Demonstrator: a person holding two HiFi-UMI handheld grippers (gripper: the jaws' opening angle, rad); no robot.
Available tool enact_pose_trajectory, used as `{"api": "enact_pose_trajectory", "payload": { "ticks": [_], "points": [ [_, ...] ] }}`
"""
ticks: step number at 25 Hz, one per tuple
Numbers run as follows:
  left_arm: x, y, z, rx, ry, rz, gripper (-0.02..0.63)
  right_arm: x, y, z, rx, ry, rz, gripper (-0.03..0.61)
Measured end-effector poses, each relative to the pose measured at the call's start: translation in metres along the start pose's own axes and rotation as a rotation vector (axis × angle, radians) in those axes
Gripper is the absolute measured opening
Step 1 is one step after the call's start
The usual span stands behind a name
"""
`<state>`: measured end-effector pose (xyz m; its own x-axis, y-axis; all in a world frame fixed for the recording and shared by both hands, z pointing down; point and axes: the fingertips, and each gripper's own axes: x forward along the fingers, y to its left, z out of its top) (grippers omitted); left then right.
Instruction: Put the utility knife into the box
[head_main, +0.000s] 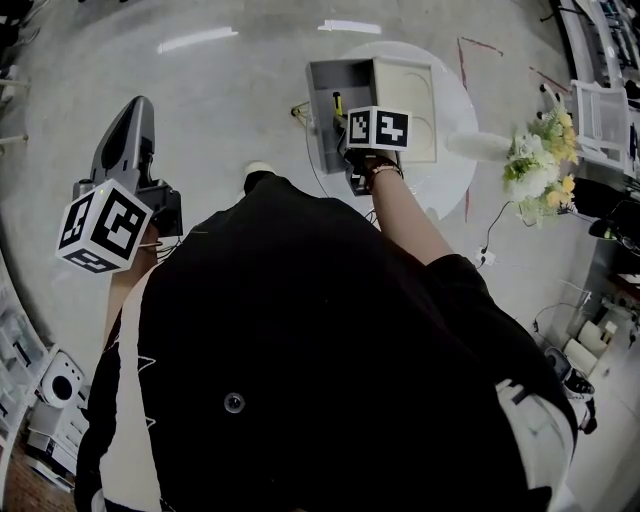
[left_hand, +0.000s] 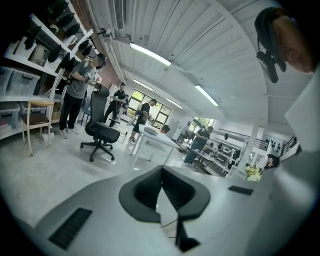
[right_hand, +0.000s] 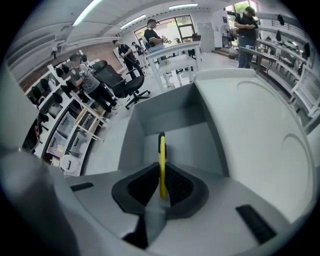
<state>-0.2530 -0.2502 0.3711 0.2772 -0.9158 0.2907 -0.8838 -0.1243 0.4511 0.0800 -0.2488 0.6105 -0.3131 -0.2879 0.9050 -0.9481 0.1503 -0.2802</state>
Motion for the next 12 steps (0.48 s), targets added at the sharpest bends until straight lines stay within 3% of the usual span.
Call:
{"api": "enact_pose_trajectory", "payload": {
  "ticks": [12],
  "points": [
    [0.015,0.003,0.000,-0.011,0.016,0.005,0.011,0.010,-0.002,-0.004,-0.010,0.079,0.005,0.041]
  ]
}}
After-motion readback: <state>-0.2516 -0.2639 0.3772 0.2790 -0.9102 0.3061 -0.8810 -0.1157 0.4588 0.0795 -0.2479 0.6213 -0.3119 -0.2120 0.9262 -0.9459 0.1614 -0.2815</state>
